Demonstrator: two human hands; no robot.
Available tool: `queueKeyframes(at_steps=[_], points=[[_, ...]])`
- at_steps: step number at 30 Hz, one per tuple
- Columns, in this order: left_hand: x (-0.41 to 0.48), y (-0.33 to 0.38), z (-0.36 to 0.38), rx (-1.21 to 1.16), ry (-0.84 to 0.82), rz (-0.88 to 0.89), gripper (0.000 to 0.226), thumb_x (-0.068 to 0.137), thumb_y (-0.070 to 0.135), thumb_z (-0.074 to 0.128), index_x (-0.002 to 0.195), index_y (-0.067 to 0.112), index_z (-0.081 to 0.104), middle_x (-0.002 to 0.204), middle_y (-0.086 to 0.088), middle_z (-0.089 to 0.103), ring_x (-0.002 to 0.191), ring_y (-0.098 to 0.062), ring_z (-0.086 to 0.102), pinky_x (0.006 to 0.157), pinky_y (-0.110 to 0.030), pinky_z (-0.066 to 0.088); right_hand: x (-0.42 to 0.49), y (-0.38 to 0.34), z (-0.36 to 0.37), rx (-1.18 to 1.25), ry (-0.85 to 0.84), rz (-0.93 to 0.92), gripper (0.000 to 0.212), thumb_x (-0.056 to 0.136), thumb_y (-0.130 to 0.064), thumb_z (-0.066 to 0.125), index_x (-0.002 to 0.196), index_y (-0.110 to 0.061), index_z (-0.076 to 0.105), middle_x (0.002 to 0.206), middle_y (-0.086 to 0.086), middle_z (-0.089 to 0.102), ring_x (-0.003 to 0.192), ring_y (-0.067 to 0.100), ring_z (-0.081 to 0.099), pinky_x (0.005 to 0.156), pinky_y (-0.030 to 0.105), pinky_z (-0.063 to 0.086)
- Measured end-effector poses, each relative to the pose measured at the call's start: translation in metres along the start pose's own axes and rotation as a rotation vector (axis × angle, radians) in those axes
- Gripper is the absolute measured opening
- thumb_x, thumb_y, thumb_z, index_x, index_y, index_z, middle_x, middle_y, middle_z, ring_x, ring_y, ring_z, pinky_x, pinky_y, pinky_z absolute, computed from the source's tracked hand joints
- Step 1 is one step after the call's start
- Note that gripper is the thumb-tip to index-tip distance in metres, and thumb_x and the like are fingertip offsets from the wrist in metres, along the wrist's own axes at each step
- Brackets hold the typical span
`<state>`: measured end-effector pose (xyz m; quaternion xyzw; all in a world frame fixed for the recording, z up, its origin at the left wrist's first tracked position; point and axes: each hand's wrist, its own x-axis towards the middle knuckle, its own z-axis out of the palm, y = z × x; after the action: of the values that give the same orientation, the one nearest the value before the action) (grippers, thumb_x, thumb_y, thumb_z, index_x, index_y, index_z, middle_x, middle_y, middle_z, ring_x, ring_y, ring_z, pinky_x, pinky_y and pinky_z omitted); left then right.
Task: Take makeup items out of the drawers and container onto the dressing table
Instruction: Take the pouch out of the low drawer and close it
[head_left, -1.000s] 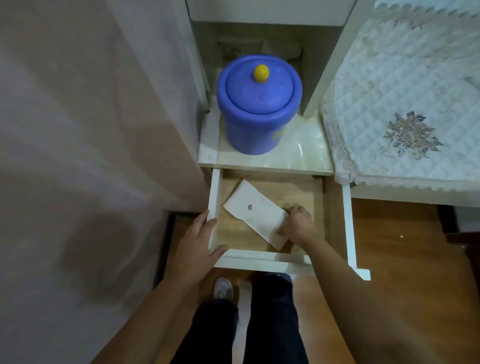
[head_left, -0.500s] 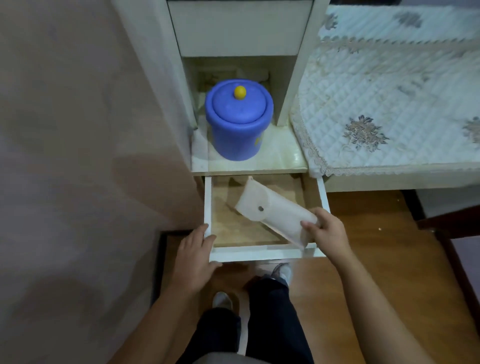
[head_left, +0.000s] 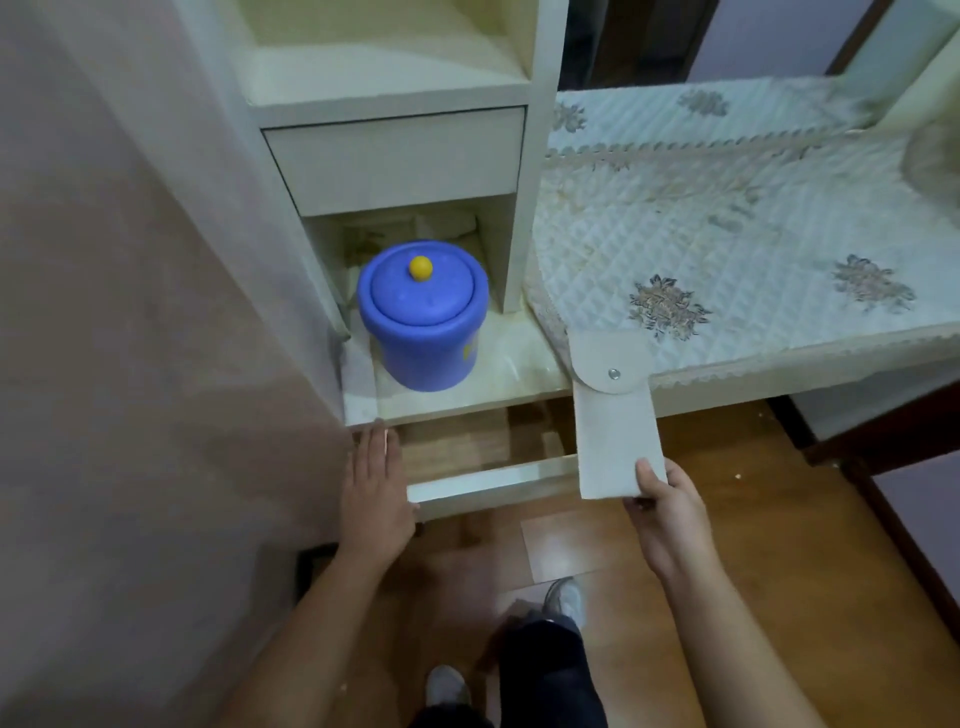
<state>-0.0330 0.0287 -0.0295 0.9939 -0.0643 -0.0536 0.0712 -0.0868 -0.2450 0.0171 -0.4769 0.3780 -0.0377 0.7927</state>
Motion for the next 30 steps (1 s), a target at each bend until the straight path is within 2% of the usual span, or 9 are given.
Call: queueKeyframes(at_steps=[3,8,14,20,25,27,29,30], points=[[0.016,-0.005,0.002,0.073,0.027,0.020,0.105,0.033,0.021,0.092,0.122,-0.011,0.046,0.130,-0.031,0.051,0.118,-0.044,0.052,0.092,-0.057,0.044,0.011,0.003,0.007,0.106,-0.023,0.025,0.016,0.090,-0.009,0.048,0.105,-0.008,0.054,0.102,0.006,0.061,0.091,0.017,0.059,0.062,0.018,0.056],[0.042,-0.008,0.008,0.059,0.094,-0.014,0.099,0.032,0.018,0.093,0.117,-0.011,0.051,0.122,-0.030,0.058,0.111,-0.043,0.057,0.084,-0.055,0.051,0.023,0.009,0.021,0.138,-0.050,0.048,0.017,0.091,-0.007,0.046,0.107,-0.007,0.051,0.094,0.004,0.060,0.078,0.012,0.055,0.048,0.013,0.049],[0.060,-0.011,0.013,-0.017,0.204,-0.055,0.079,0.032,0.015,0.091,0.101,-0.003,0.059,0.101,-0.024,0.067,0.092,-0.040,0.065,0.078,-0.048,0.055,0.033,0.016,0.021,0.125,-0.070,0.059,0.013,0.090,-0.008,0.046,0.101,-0.008,0.053,0.093,0.005,0.059,0.072,0.013,0.050,0.044,0.013,0.045],[0.066,-0.002,0.005,-0.017,0.259,-0.173,0.061,0.035,0.012,0.089,0.087,0.000,0.058,0.081,-0.023,0.063,0.074,-0.039,0.060,0.065,-0.041,0.051,0.037,0.010,0.018,0.194,-0.081,0.073,0.011,0.091,-0.007,0.043,0.091,-0.010,0.054,0.093,0.004,0.060,0.068,0.009,0.055,0.043,0.012,0.043],[0.071,0.002,-0.001,-0.032,0.153,-0.208,0.050,0.044,0.003,0.084,0.086,-0.004,0.057,0.084,-0.028,0.059,0.078,-0.044,0.056,0.068,-0.048,0.050,0.040,0.003,0.002,0.197,-0.090,0.082,0.011,0.091,-0.009,0.044,0.096,-0.010,0.054,0.086,0.000,0.066,0.054,0.002,0.060,0.042,0.012,0.043],[0.068,0.005,-0.007,-0.112,0.103,-0.229,0.049,0.054,-0.003,0.077,0.098,-0.006,0.057,0.097,-0.031,0.057,0.091,-0.047,0.054,0.080,-0.053,0.050,0.037,-0.003,-0.010,0.155,-0.088,0.076,0.011,0.091,-0.009,0.044,0.096,-0.009,0.053,0.090,0.003,0.061,0.051,0.003,0.056,0.041,0.013,0.041],[0.051,0.016,-0.019,-0.249,0.079,-0.307,0.053,0.065,0.001,0.072,0.114,-0.004,0.053,0.116,-0.031,0.052,0.107,-0.048,0.048,0.093,-0.053,0.042,0.035,-0.011,-0.025,0.118,-0.070,0.075,0.010,0.091,-0.010,0.045,0.096,-0.009,0.053,0.090,0.004,0.059,0.054,0.006,0.052,0.040,0.013,0.040],[0.039,0.025,-0.027,-0.311,0.104,-0.349,0.051,0.068,0.004,0.072,0.115,-0.003,0.053,0.120,-0.029,0.051,0.109,-0.047,0.048,0.094,-0.053,0.041,0.034,-0.017,-0.033,0.106,-0.056,0.077,0.009,0.089,-0.011,0.047,0.095,-0.009,0.054,0.089,0.004,0.059,0.057,0.008,0.051,0.039,0.013,0.040]])
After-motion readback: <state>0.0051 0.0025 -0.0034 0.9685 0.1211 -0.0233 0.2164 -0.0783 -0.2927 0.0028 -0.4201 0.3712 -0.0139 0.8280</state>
